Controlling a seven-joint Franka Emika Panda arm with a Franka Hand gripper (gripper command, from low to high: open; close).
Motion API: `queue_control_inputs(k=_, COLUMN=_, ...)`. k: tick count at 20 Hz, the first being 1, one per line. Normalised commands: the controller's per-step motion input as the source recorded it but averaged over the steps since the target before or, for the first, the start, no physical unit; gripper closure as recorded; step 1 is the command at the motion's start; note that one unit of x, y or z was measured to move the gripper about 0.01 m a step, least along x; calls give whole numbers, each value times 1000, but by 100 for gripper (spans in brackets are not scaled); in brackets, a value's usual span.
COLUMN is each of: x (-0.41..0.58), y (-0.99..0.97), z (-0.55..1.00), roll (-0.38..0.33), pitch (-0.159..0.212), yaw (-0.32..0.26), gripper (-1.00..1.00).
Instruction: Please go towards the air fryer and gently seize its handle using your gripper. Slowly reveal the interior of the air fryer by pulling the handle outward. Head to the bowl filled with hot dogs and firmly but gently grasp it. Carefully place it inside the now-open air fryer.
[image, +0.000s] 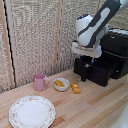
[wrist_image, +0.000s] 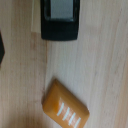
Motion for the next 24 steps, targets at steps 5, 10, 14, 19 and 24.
queue_control_inputs(k=5, x=63, y=479, z=235, roll=131, pitch=249, yaw=92, gripper=-100)
queue_control_inputs(k=10, x=27, y=470, z=199, roll=171, pitch=261, yaw=85, gripper=-100)
queue_control_inputs(k=14, x=0, y=230, z=-64, roll=184, pitch=199, yaw=110, gripper=-100)
queue_control_inputs(k=19, x=0, y=75, z=-288, roll=183, pitch=69, yaw=108, gripper=-100)
queue_control_inputs(k=24, x=40, y=74, z=-465, roll=171, pitch=-47, yaw=97, gripper=-100)
